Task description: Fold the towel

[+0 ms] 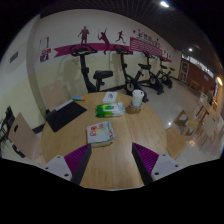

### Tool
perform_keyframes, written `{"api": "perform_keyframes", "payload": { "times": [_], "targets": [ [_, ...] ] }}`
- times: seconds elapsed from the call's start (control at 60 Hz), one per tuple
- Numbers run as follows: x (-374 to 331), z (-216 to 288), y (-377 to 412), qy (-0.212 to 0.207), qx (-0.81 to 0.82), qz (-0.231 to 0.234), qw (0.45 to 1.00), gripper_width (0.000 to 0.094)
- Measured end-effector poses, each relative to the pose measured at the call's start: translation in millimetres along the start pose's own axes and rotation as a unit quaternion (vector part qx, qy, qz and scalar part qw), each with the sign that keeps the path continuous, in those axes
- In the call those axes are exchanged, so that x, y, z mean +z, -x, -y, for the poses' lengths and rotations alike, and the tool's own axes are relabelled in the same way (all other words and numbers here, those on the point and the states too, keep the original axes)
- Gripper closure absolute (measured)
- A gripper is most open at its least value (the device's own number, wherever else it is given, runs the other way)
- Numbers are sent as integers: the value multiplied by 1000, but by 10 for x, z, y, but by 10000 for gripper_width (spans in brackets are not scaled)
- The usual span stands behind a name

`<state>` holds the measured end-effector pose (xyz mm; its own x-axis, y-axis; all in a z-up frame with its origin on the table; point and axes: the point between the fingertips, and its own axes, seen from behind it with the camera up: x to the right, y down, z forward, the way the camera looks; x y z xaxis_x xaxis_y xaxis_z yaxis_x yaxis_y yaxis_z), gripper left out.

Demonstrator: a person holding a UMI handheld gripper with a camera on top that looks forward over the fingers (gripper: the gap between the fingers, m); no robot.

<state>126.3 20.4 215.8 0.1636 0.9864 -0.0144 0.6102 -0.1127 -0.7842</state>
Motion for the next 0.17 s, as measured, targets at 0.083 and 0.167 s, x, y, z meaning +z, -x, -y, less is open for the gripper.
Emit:
{"api": "perform_keyframes", "payload": {
  "times": [0.083,0.167],
  "targets": [
    [-52,16,50,-6,0,5,1000,77],
    [-79,12,122,-9,-3,13,1000,74]
  ]
}}
